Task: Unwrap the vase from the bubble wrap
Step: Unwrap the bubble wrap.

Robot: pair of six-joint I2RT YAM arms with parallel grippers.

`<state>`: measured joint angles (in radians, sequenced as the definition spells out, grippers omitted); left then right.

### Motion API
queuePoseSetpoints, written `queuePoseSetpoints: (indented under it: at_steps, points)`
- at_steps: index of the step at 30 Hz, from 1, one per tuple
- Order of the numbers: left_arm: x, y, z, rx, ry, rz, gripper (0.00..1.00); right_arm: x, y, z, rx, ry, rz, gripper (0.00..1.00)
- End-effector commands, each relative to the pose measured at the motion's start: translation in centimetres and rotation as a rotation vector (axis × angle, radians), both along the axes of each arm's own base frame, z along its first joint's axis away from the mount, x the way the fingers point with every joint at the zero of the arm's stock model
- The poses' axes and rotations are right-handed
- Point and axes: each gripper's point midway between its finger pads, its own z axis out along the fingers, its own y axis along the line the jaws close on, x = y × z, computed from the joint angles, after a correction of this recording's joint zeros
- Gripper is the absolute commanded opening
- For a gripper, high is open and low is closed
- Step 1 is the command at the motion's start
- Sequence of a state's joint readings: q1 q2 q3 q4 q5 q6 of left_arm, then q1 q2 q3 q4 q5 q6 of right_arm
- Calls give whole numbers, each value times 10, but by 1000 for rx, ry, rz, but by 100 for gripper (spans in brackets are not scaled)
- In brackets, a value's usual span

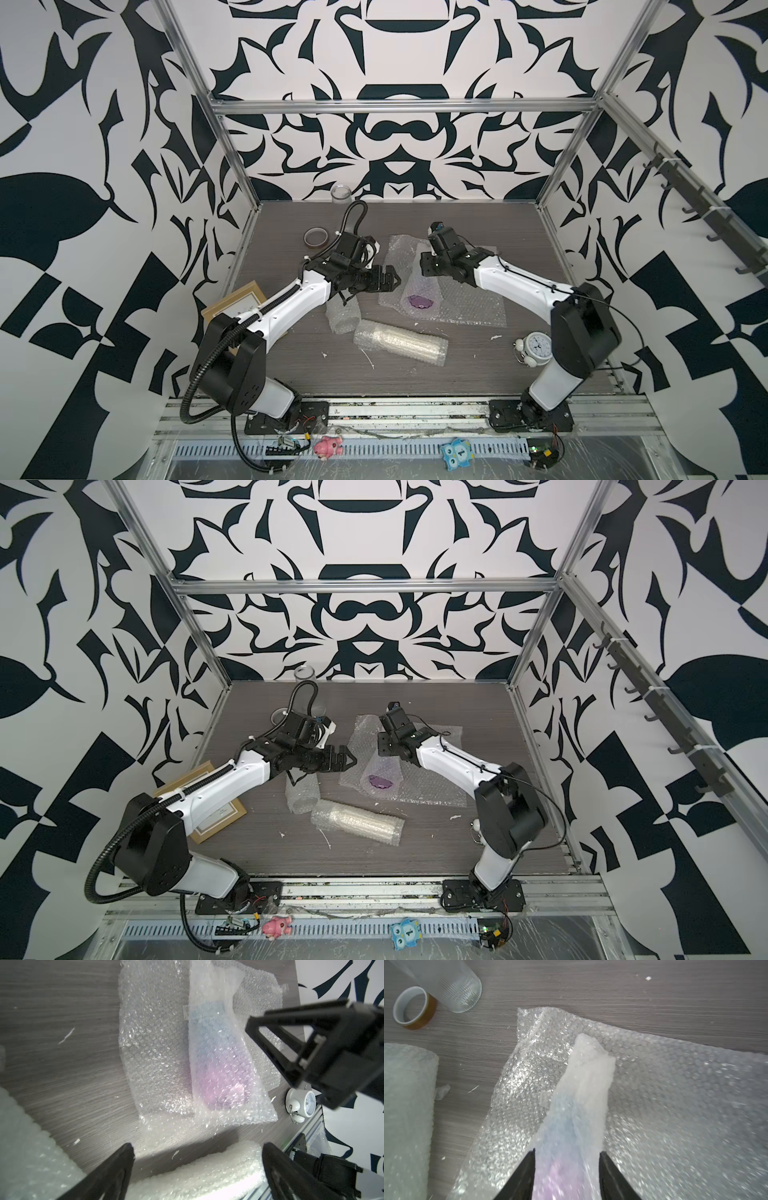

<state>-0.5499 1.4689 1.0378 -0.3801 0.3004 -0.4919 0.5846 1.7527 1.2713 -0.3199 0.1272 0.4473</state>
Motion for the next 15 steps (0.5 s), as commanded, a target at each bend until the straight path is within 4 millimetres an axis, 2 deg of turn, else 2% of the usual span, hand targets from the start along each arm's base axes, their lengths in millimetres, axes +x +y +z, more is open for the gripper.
queuePoseSetpoints:
  at_steps: [1,3,6,15]
  points:
    - [-1,-1,5,-49,-11,12,99,11,9,-3,5,37,-10,53]
    - [-2,1,0,-44,-5,16,99,17,14,-13,0,57,-7,53]
    - [-2,4,-6,-39,3,24,99,21,8,-21,-49,71,-21,53]
    - [5,4,-9,-59,20,42,99,18,-14,-19,3,46,-52,52]
